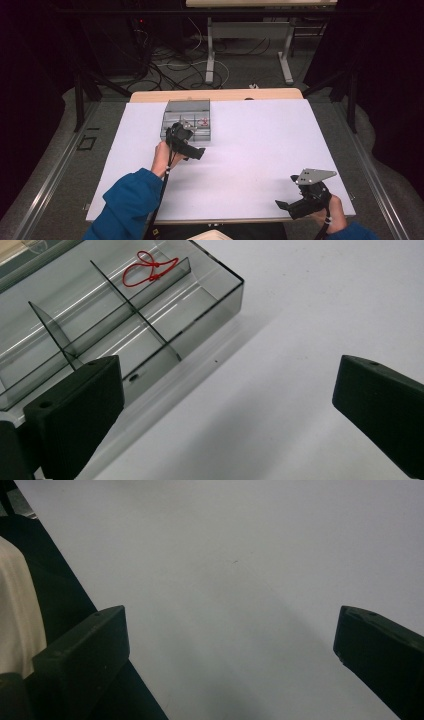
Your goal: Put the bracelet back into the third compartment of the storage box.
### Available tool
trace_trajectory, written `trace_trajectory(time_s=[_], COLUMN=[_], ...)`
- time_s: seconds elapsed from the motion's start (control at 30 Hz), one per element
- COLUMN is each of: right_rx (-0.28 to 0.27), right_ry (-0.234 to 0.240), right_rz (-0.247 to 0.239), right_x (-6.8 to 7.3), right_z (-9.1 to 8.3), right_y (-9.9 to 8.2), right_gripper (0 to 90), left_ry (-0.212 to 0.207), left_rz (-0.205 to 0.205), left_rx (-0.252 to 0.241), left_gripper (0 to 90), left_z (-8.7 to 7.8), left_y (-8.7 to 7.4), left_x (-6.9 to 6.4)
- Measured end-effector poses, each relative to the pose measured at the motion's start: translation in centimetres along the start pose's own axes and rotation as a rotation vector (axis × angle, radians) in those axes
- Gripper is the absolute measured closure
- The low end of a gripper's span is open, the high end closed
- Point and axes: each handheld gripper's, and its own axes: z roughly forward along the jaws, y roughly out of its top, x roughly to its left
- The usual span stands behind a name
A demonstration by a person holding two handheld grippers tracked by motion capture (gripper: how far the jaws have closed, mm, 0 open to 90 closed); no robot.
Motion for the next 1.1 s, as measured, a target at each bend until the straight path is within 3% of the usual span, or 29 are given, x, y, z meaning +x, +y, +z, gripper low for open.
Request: trace_trajectory(time_s=[0.63,1.1], right_rx=[0.005,0.009], right_ry=[0.010,0.007], right_rz=[-0.008,-0.004], right_x=[0.0,0.1], right_z=[0.0,0.0], right_y=[0.0,0.0], right_gripper=[1.1,1.1], left_ry=[-0.028,-0.027], left_rz=[0.058,0.059], left_rx=[0.005,-0.023], left_gripper=[0.4,0.4], left_z=[-3.7,-6.8], left_y=[-4.0,-7.5], left_x=[-1.9,-2.8])
